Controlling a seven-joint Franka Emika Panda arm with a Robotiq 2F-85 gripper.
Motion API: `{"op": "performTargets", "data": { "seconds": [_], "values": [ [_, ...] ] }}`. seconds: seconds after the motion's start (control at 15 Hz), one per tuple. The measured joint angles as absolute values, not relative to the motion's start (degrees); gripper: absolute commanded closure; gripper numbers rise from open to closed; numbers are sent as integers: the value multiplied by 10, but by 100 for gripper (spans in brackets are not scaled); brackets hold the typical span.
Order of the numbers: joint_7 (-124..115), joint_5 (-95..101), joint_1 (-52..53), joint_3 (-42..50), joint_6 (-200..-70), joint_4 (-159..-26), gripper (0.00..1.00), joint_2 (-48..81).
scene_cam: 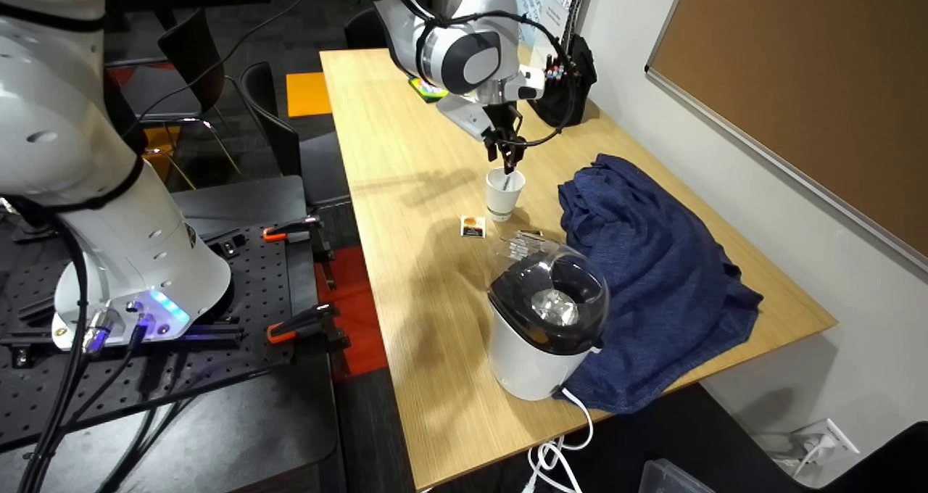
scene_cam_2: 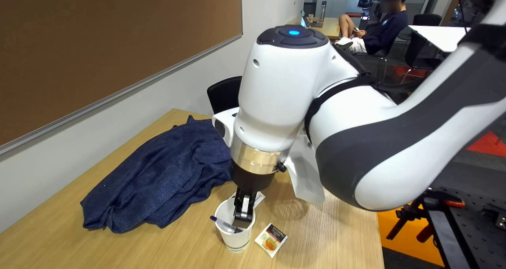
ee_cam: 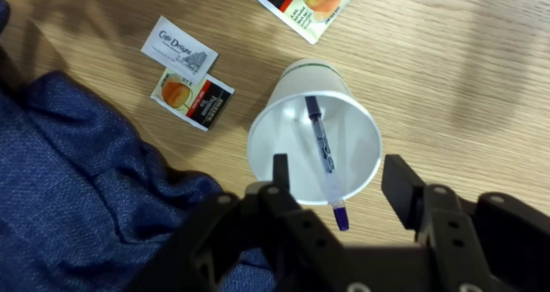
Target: Remove the pen from the cup and put it on the table
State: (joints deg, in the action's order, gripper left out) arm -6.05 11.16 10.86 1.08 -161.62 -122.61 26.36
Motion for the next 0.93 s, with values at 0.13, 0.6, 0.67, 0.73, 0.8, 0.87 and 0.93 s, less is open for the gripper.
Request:
{"op": "performTargets", "data": {
  "seconds": [0.13, 0.6, 0.67, 0.73, 0.8, 0.87, 0.93],
  "values": [
    [-61, 111, 109, 11, -1616, -1219, 56, 271],
    [-60, 110, 107, 12, -1616, -1194, 53, 303],
    [-60, 110, 107, 12, -1616, -1190, 52, 307],
    [-60, 110, 106, 12, -1616, -1186, 52, 312],
    [-60, 110, 106, 12, -1616, -1181, 53, 317],
    [-60, 109, 105, 12, -1616, -1176, 54, 322],
    [-60, 109, 104, 12, -1616, -1172, 54, 327]
  ]
}}
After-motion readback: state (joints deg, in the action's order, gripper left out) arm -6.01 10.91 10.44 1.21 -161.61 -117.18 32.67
